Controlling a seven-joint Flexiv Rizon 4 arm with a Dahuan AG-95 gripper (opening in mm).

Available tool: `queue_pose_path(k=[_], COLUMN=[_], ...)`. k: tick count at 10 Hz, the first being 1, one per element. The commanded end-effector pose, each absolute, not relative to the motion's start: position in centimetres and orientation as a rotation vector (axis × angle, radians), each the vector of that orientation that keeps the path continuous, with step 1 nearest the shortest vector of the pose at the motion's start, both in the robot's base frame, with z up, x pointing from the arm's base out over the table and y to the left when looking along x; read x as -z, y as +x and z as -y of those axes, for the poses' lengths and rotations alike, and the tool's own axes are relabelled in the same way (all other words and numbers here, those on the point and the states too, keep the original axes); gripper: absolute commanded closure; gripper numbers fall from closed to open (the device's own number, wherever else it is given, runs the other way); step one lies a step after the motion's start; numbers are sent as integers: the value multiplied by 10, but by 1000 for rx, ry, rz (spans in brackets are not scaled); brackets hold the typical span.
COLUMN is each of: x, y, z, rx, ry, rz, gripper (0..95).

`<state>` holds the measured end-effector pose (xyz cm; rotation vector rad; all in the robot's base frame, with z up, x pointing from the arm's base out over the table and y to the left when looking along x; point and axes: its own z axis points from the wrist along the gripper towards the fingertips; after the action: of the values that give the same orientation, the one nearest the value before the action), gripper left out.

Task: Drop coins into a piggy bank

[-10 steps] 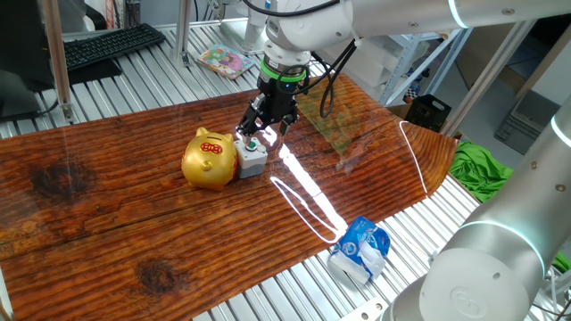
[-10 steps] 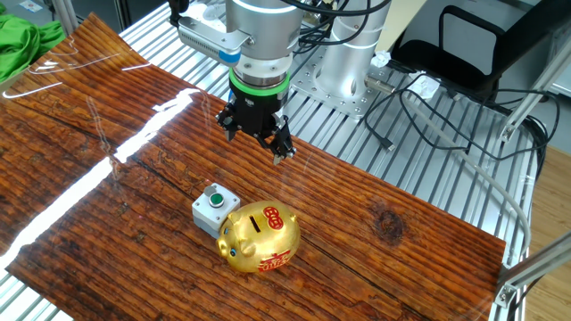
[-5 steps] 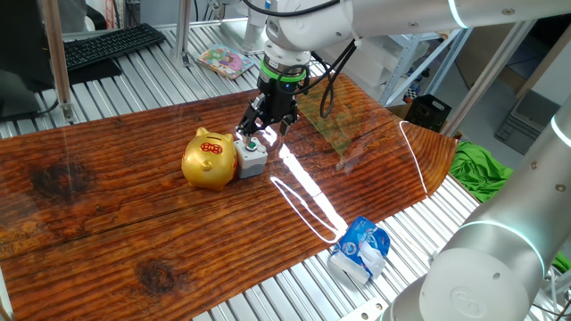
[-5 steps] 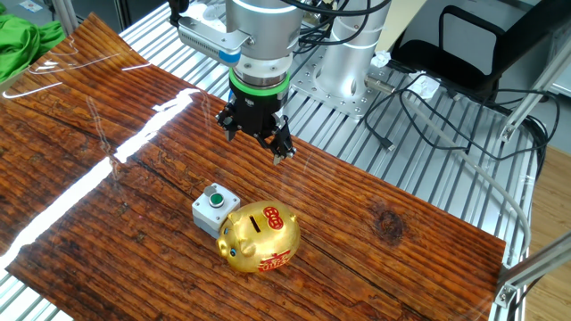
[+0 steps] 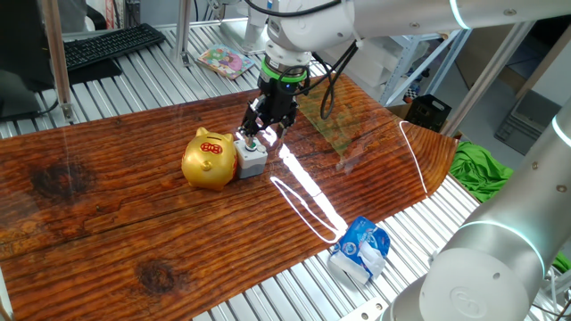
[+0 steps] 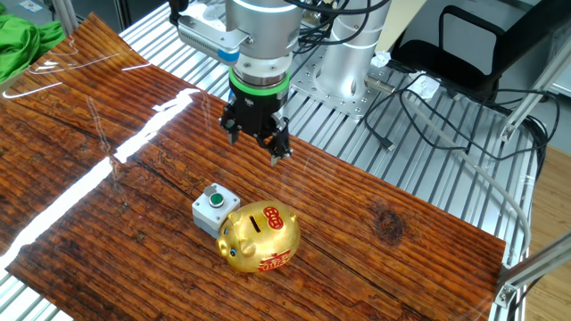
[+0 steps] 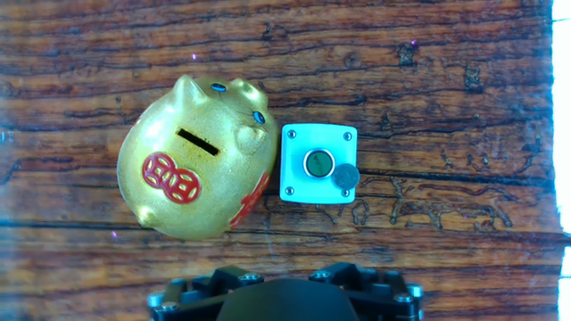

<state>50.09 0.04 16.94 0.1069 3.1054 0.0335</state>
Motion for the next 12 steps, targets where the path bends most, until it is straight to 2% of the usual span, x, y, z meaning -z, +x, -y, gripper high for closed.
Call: queue_pose_path(k=[1,6,12], x=[-169,-169,-168], y=[500,500,501], z=[0,0,3], rx=[-46,-49,-107], ry=[148,121,74], rz=[-3090,-3093,-3106], gripper=[950,950,950])
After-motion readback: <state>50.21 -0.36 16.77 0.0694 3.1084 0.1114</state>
